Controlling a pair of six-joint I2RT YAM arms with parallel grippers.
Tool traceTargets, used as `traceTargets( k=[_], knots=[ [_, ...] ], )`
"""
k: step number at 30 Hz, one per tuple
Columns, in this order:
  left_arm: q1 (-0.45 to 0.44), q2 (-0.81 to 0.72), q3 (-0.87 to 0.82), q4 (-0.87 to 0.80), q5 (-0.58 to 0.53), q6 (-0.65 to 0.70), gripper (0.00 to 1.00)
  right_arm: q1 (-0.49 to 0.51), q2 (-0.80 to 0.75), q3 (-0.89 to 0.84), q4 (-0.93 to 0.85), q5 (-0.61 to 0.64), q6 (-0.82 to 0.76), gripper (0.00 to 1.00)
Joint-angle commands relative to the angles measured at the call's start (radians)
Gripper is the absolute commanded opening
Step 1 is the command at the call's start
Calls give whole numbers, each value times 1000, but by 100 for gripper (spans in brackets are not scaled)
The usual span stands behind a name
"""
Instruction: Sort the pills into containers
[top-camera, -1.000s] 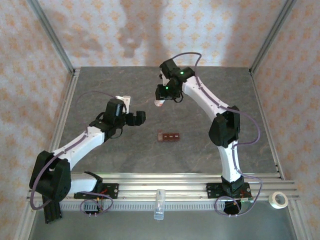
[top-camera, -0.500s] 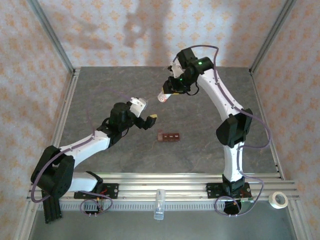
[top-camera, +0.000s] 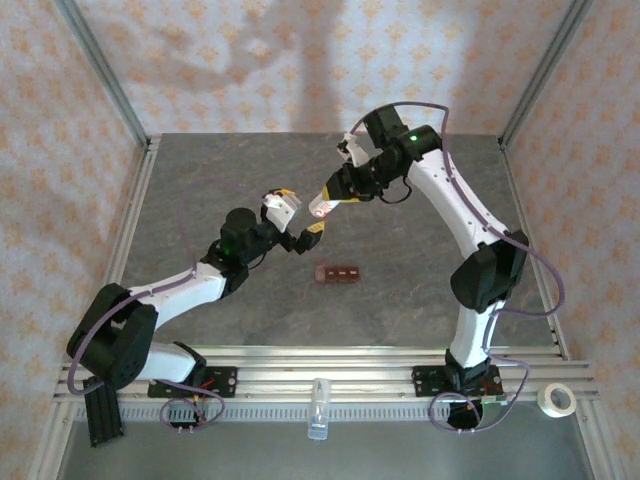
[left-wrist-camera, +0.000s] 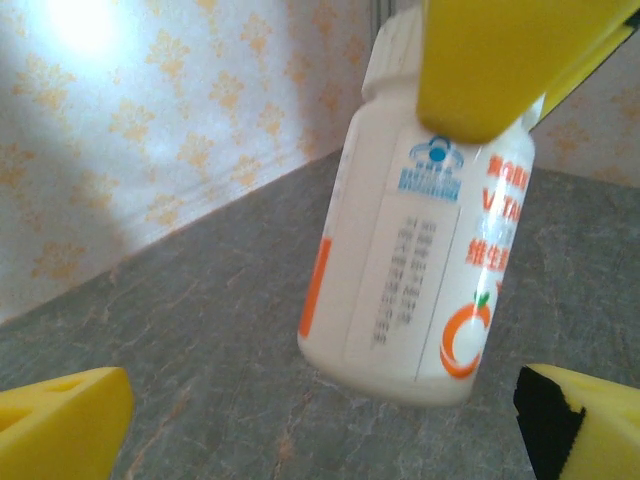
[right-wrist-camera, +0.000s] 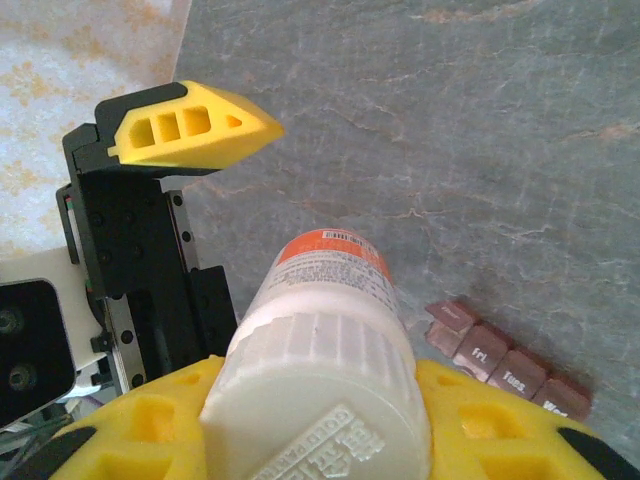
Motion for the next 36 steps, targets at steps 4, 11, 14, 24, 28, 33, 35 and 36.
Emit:
traceTargets(
  k=[4,11,14,24,28,33,35,36],
  knots=[
    [-17,-1,55,40,51,-13,93,3,-50,-34,95,-68,54,28],
    [-33,19,85,-1,67,-1,81,19,-38,-37,104,-83,64,27],
    [-34,26,88,-6,64,2,78,22,-36,-37,106,-82,65,27],
    [-34,28,76,-19,52,6,66,24,-32,-39,107,-78,71,26],
    [-34,28,81,-21,54,-1,62,23,-33,-44,113,-80,74,25],
    [-36,32,91,-31,62,-5,57,23,-33,-51,122,-86,80,24],
    [-34,35,93,-33,66,-7,57,23,-33,-53,125,-89,83,24],
    [-34,37,93,-32,66,-8,57,24,-34,-54,127,-89,84,24]
  ],
)
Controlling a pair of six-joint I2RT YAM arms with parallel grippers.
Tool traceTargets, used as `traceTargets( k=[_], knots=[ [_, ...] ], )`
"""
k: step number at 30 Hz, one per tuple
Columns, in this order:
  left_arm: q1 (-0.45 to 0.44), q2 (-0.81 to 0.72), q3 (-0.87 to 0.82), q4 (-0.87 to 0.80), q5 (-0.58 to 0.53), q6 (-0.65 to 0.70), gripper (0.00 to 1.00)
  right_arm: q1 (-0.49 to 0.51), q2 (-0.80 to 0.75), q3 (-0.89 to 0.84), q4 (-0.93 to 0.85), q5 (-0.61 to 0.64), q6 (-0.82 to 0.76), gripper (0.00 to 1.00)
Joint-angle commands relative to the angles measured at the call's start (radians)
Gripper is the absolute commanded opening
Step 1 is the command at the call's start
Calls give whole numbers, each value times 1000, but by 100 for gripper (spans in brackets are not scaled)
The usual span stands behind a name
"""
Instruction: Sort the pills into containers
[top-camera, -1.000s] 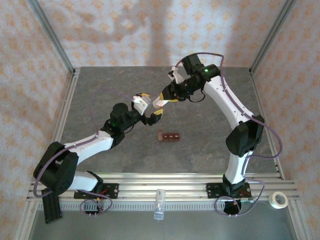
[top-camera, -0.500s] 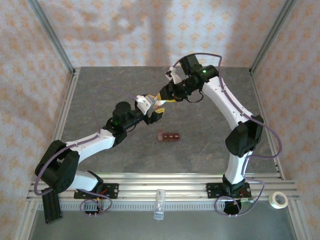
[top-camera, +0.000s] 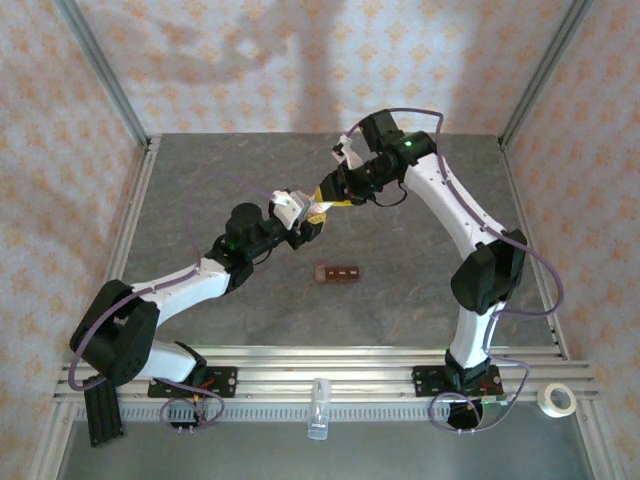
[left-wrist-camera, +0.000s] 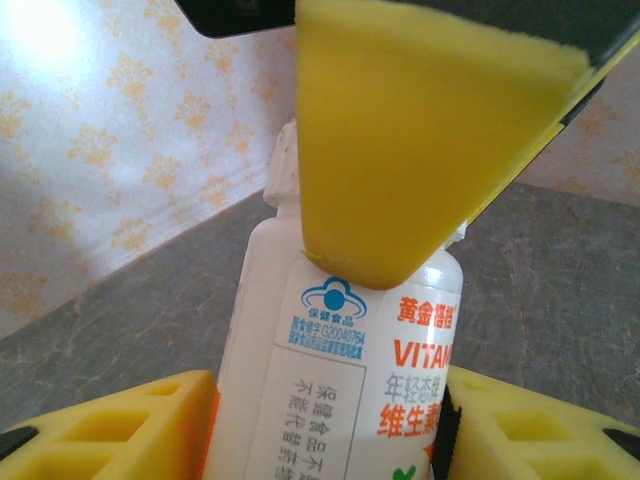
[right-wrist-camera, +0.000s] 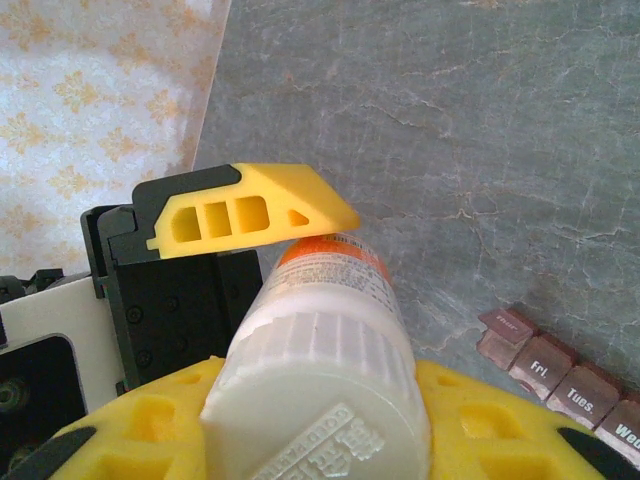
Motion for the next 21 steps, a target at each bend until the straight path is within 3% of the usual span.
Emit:
traceTargets(
  k=[1,10,17,19,21],
  knots=[
    [-4,13,33,1,30,-11,57,4,-28,-4,51,-21,10,24],
    [-5,35,51,-3,49,-30,46,4,-28,-14,66,-30,22,24],
    [-4,40,61,18,54,-90,17,2,-32,-25,91,-16,49,28],
    [-4,33,55,31,47,-104,9,-4,-37,-29,106,-6,72,38],
    [-5,22,47,41,27,-121,0,-19,-48,-33,122,11,99,58]
  ],
)
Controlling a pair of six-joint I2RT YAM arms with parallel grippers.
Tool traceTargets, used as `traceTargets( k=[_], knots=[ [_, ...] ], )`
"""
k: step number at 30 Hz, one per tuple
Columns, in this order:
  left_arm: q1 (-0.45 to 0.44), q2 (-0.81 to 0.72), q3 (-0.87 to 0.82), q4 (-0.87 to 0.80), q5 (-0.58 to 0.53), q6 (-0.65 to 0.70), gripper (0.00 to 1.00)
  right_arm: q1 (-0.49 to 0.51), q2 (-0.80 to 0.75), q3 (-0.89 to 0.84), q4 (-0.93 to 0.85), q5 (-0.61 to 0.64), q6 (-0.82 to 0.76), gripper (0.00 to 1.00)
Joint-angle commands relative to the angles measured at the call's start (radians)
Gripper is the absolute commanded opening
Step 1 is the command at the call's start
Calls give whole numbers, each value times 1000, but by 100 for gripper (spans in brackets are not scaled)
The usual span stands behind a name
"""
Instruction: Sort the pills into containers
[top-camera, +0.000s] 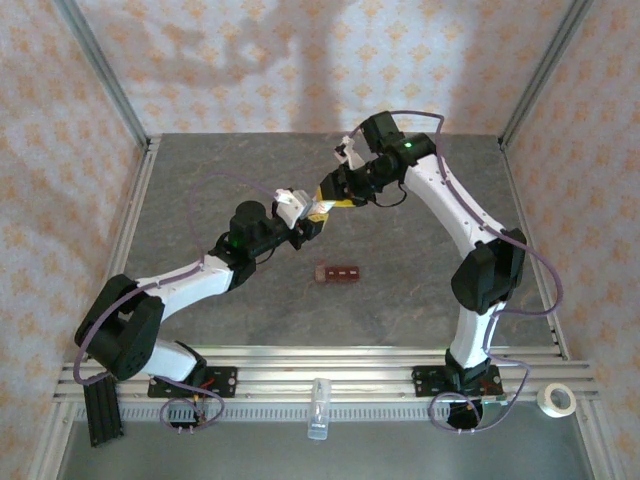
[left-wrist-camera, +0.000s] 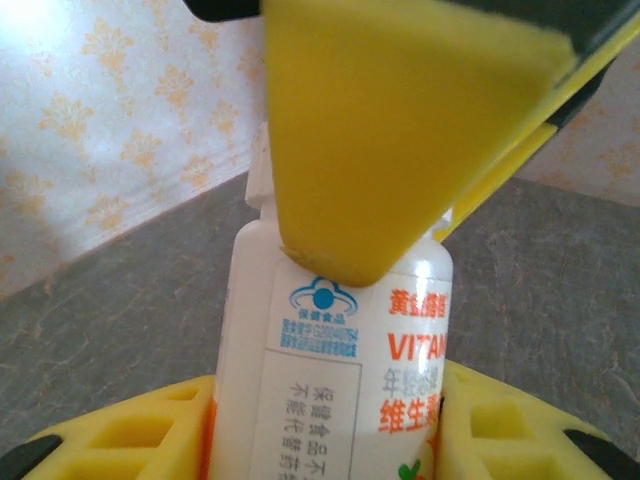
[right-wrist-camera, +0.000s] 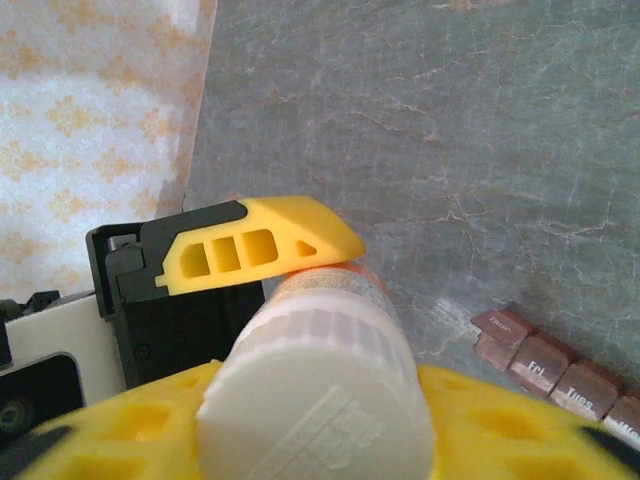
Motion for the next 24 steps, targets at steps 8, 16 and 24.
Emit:
traceTargets(
  k=[8,16,24],
  knots=[
    [-3,-84,9,-32,-48,-50,0,-117,-212,-207,310,88,287,83],
    [-3,-102,25,-200,-58,3,0,-83,-376,-455,549,357,596,83],
    [-5,-96,14,-216,-87,11,0,45,-340,-392,498,514,582,83]
  ],
)
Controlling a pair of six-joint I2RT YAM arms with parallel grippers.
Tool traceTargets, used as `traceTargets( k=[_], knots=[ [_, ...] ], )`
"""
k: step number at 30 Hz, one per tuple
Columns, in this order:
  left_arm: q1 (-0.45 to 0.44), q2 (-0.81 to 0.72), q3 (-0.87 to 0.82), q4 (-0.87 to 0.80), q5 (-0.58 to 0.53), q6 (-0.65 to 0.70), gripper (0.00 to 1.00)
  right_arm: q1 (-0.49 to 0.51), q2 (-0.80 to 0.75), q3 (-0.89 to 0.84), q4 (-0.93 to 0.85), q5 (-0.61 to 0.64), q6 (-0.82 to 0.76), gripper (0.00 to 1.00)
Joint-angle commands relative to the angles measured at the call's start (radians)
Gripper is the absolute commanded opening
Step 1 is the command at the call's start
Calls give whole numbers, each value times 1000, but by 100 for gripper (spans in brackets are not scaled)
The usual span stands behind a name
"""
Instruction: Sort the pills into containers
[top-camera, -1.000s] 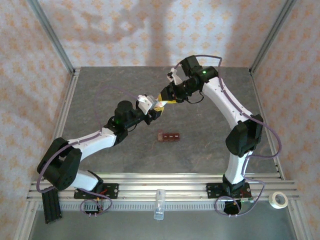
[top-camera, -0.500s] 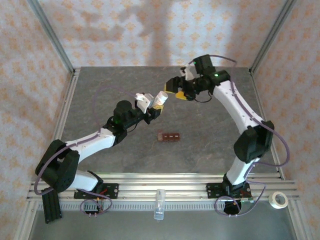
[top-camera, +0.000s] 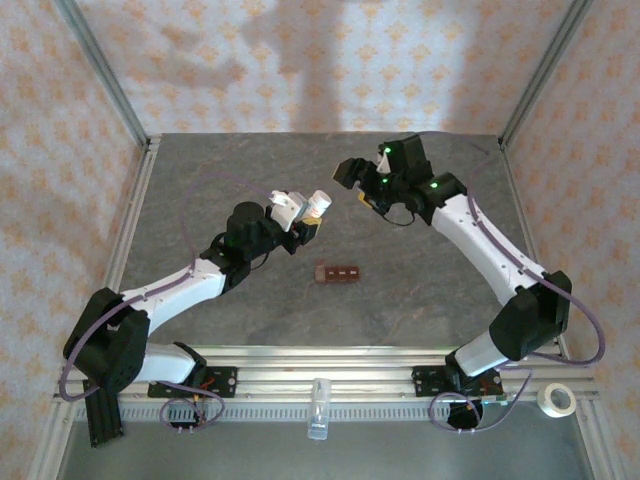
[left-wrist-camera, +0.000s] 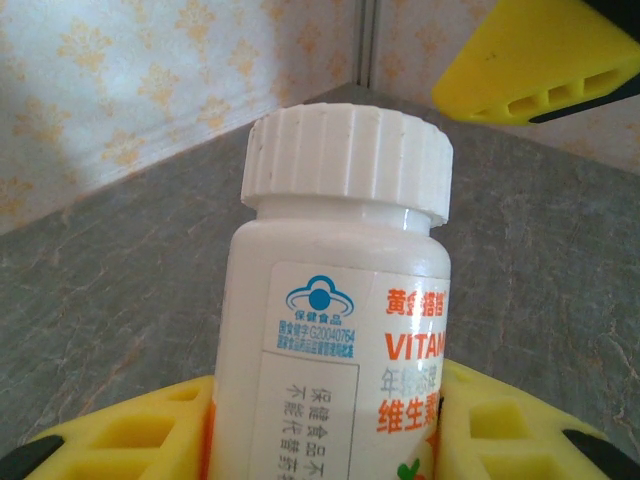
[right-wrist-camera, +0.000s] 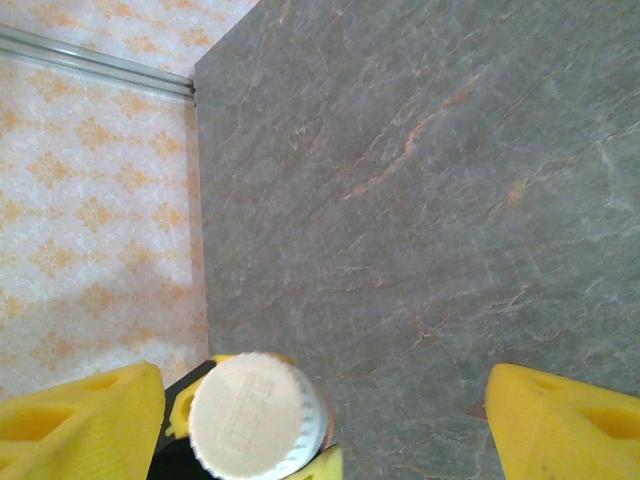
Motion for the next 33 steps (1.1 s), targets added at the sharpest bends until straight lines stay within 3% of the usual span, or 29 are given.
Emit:
traceTargets(
  k=[1,16,19,25,33],
  knots=[
    [-3,-8,15,-12,-21,23,0,29,22,54,24,95,24,83],
    [-4,16,20,7,-11,0,0,126,96,90,25,105,11,77],
    [-4,20,23,9,-6,-3,0,138,109,93,28,105,8,73],
    [-3,21,27,7,-8,-3,0,140,121,91,39,92,7,54],
    [-3,31,35,20,-7,-19,0,140,136,72,50,63,-10,42]
  ],
)
